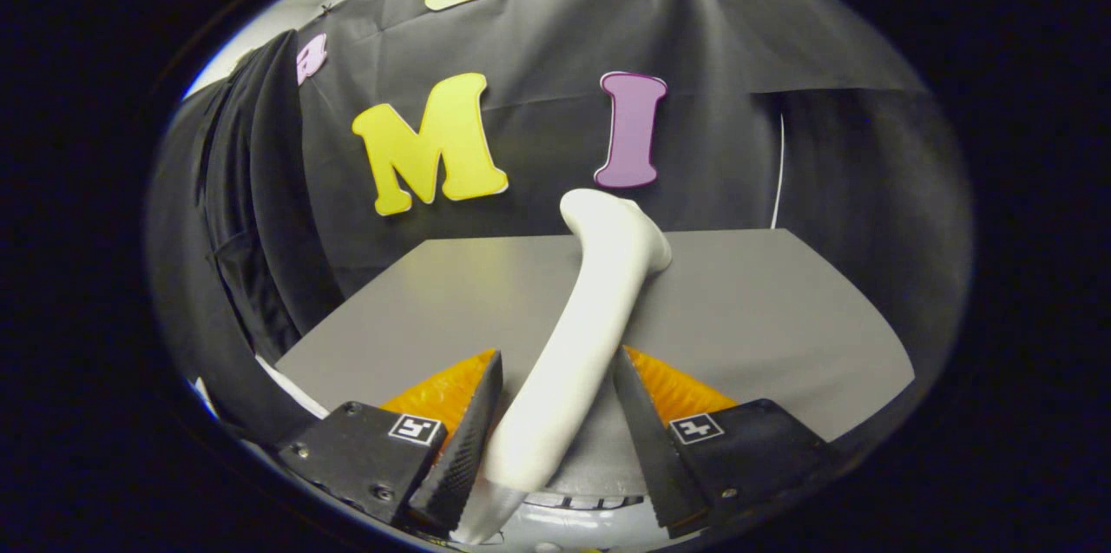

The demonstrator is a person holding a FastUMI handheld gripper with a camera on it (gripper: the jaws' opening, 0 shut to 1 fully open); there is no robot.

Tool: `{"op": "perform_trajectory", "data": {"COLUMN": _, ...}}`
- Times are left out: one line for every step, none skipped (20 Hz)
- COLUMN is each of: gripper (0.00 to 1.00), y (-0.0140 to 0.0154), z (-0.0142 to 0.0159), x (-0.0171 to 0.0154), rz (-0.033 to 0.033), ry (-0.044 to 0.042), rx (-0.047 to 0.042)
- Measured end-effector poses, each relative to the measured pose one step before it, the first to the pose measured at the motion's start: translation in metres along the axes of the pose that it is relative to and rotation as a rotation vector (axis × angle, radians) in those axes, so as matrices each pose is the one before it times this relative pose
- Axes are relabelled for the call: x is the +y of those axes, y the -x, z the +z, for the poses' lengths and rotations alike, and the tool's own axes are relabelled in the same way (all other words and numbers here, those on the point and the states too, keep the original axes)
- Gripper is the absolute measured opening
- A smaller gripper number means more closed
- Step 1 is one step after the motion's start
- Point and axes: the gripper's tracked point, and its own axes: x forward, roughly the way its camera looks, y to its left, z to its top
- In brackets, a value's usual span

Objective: Iron the clothes twice with a garment steamer, once on the left side and once on the right side.

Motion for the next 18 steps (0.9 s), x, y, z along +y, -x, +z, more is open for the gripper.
{"op": "perform_trajectory", "data": {"gripper": 0.75, "y": 0.00297, "z": 0.00224, "x": -0.00155, "rz": -0.01402, "ry": -0.01453, "rx": -0.00184}}
{"op": "perform_trajectory", "data": {"gripper": 0.73, "y": 0.00193, "z": 0.00136, "x": -0.00085, "rz": -0.00609, "ry": -0.01545, "rx": 0.00752}}
{"op": "perform_trajectory", "data": {"gripper": 0.7, "y": -0.00482, "z": -0.00244, "x": 0.00051, "rz": -0.00081, "ry": -0.01003, "rx": 0.00185}}
{"op": "perform_trajectory", "data": {"gripper": 0.68, "y": 0.00295, "z": 0.00076, "x": 0.00183, "rz": 0.00703, "ry": -0.01054, "rx": -0.00016}}
{"op": "perform_trajectory", "data": {"gripper": 0.65, "y": -0.00025, "z": -0.0006, "x": 0.001, "rz": 0.01032, "ry": -0.00812, "rx": 0.00268}}
{"op": "perform_trajectory", "data": {"gripper": 0.63, "y": 0.00045, "z": 0.0008, "x": 0.00133, "rz": 0.01081, "ry": -0.01525, "rx": 0.00222}}
{"op": "perform_trajectory", "data": {"gripper": 0.57, "y": 0.00072, "z": 0.00034, "x": 0.00113, "rz": 0.01215, "ry": -0.02421, "rx": -0.00044}}
{"op": "perform_trajectory", "data": {"gripper": 0.52, "y": 0.00053, "z": -0.0011, "x": 0.00284, "rz": 0.01483, "ry": -0.02555, "rx": 0.00103}}
{"op": "perform_trajectory", "data": {"gripper": 0.46, "y": 0.00052, "z": 0.00147, "x": 0.00415, "rz": 0.0126, "ry": -0.01198, "rx": -0.00166}}
{"op": "perform_trajectory", "data": {"gripper": 0.44, "y": -0.00008, "z": 0.00175, "x": 0.00255, "rz": 0.00681, "ry": -0.00249, "rx": -0.00624}}
{"op": "perform_trajectory", "data": {"gripper": 0.39, "y": 0.00471, "z": 0.00155, "x": 0.0009, "rz": 0.00584, "ry": 0.00065, "rx": -0.00891}}
{"op": "perform_trajectory", "data": {"gripper": 0.38, "y": 0.00236, "z": 0.00146, "x": 0.00165, "rz": 0.00626, "ry": 0.00237, "rx": -0.00555}}
{"op": "perform_trajectory", "data": {"gripper": 0.36, "y": 0.00456, "z": 0.00146, "x": -0.00009, "rz": 0.00084, "ry": -0.00096, "rx": -0.00701}}
{"op": "perform_trajectory", "data": {"gripper": 0.35, "y": 0.00398, "z": 0.00053, "x": -0.00124, "rz": -0.00345, "ry": -0.0027, "rx": -0.00423}}
{"op": "perform_trajectory", "data": {"gripper": 0.35, "y": 0.00583, "z": -0.00003, "x": 0.00113, "rz": -0.00305, "ry": -0.00056, "rx": -0.00902}}
{"op": "perform_trajectory", "data": {"gripper": 0.34, "y": 0.00682, "z": 0.00224, "x": 0.00184, "rz": -0.00256, "ry": -0.00812, "rx": -0.0161}}
{"op": "perform_trajectory", "data": {"gripper": 0.34, "y": 0.00911, "z": 0.00304, "x": 0.00211, "rz": -0.00383, "ry": -0.00494, "rx": -0.01608}}
{"op": "perform_trajectory", "data": {"gripper": 0.34, "y": 0.00924, "z": 0.00517, "x": 0.00286, "rz": -0.00235, "ry": -0.00486, "rx": -0.0177}}
